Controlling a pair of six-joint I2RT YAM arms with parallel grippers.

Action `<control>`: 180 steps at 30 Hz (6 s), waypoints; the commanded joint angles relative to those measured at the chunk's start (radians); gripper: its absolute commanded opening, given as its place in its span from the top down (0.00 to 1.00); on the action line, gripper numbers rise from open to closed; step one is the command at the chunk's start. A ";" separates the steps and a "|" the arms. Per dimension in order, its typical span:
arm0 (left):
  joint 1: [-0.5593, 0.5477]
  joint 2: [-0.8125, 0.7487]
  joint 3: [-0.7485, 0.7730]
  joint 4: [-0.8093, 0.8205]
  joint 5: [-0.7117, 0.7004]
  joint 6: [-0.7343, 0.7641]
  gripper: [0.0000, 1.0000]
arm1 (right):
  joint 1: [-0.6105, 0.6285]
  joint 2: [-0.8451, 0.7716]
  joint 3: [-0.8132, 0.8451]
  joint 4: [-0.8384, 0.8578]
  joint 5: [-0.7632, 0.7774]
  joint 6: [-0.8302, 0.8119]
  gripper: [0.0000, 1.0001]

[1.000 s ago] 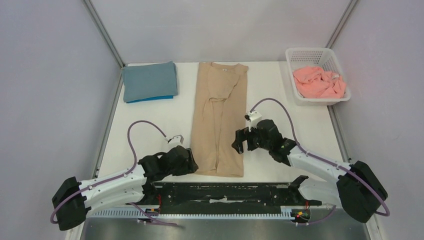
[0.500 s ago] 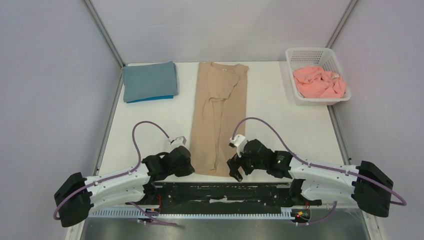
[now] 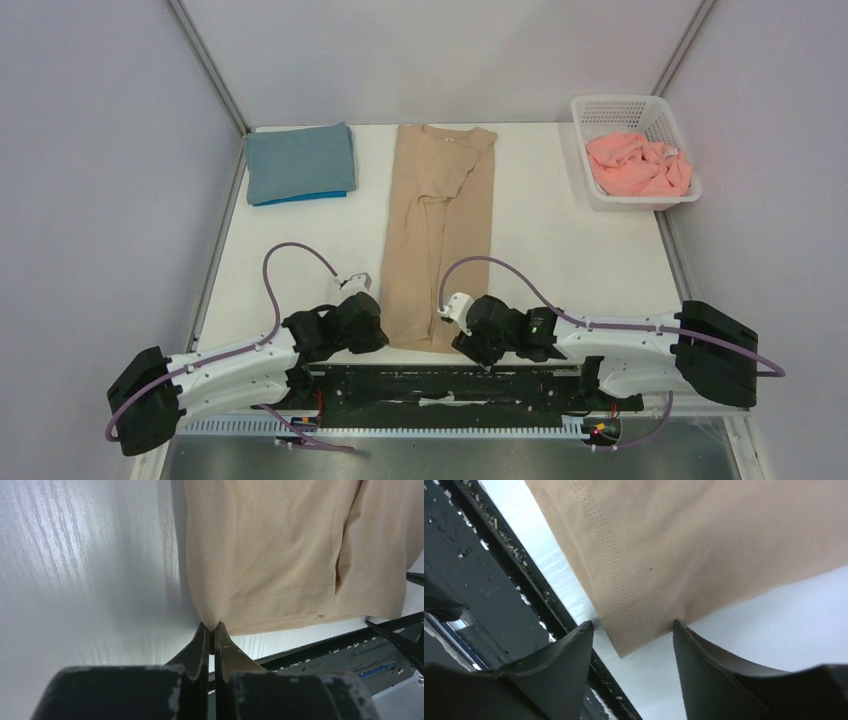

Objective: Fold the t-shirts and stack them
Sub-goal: Grab the bottom of the folded rectangular tshirt with both arms, then fold the folded rectangular tshirt in 1/3 of the way, then grab one side of the 2/3 rectangular tshirt with both arms, then fold the long partially folded tshirt into a neat square

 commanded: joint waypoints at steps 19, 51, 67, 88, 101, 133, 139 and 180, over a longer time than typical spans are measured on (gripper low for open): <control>-0.006 -0.329 -0.086 0.010 0.220 -0.022 0.98 | 0.141 -0.167 -0.064 -0.021 0.060 0.205 1.00; 0.394 0.493 0.602 0.313 0.084 0.285 0.98 | -0.440 0.083 0.312 0.156 0.202 -0.025 1.00; 0.526 0.899 0.943 0.279 0.183 0.364 0.98 | -0.654 0.373 0.523 0.192 0.102 -0.137 1.00; 0.565 1.090 1.204 0.161 0.252 0.408 0.22 | -0.761 0.528 0.673 0.216 0.087 -0.059 0.02; 0.559 0.629 0.557 0.295 0.233 0.348 0.18 | -0.817 -0.009 -0.035 0.643 -0.244 0.336 0.02; 0.562 0.895 0.504 0.410 0.305 0.304 0.98 | -0.722 0.207 -0.024 0.574 -0.182 0.338 0.39; 0.561 0.894 0.502 0.407 0.307 0.301 0.98 | -0.716 0.264 -0.007 0.583 -0.176 0.333 0.55; 0.275 -0.199 0.441 -0.300 -0.010 0.135 0.98 | -0.467 -0.532 0.058 0.092 -0.228 0.349 1.00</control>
